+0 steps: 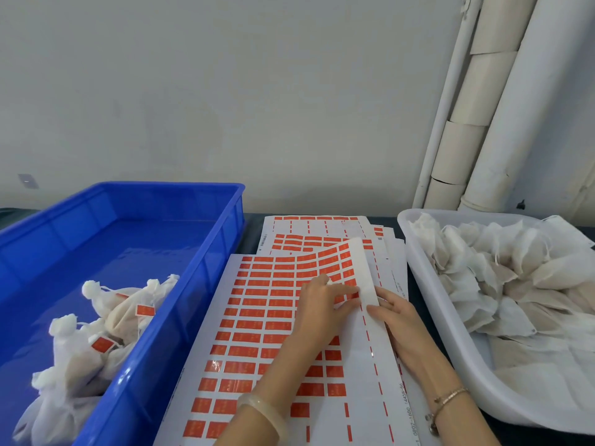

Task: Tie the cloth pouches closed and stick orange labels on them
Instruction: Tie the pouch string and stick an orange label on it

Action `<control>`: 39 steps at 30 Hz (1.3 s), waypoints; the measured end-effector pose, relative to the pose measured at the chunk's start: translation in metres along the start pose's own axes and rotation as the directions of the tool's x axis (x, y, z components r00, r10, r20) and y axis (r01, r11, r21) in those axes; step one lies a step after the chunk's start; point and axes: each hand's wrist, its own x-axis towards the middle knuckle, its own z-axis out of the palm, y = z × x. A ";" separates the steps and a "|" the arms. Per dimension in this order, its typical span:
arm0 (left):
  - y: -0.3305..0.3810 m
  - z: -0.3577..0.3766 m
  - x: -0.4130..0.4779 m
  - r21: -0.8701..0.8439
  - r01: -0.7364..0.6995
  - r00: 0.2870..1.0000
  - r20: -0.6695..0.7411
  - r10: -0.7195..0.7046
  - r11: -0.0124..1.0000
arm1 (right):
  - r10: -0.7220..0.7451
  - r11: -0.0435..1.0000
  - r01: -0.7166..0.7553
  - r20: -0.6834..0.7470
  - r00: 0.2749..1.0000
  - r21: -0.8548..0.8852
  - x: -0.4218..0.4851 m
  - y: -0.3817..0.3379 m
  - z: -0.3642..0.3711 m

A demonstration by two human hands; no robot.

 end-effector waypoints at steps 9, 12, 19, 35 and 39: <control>-0.011 0.007 -0.004 -0.003 -0.041 0.999 -0.013 0.041 0.999 | 0.013 0.999 -0.009 -0.099 0.995 0.044 0.007 0.007 0.001; -0.012 0.008 -0.005 0.020 -0.056 0.998 -0.027 0.056 0.998 | 0.018 0.999 -0.013 -0.096 0.995 0.051 0.007 0.008 0.001; -0.012 0.011 -0.007 0.025 -0.102 0.992 -0.068 0.104 0.994 | 0.026 0.999 -0.022 -0.128 0.991 0.038 0.007 0.011 0.001; -0.014 0.007 -0.008 -0.045 -0.079 0.992 -0.106 0.074 0.996 | 0.020 1.000 -0.021 -0.132 0.991 -0.006 0.005 0.009 0.001; -0.013 0.007 -0.008 -0.039 -0.093 0.992 -0.094 0.089 0.995 | 0.025 1.000 -0.026 -0.140 0.990 -0.007 0.005 0.009 0.003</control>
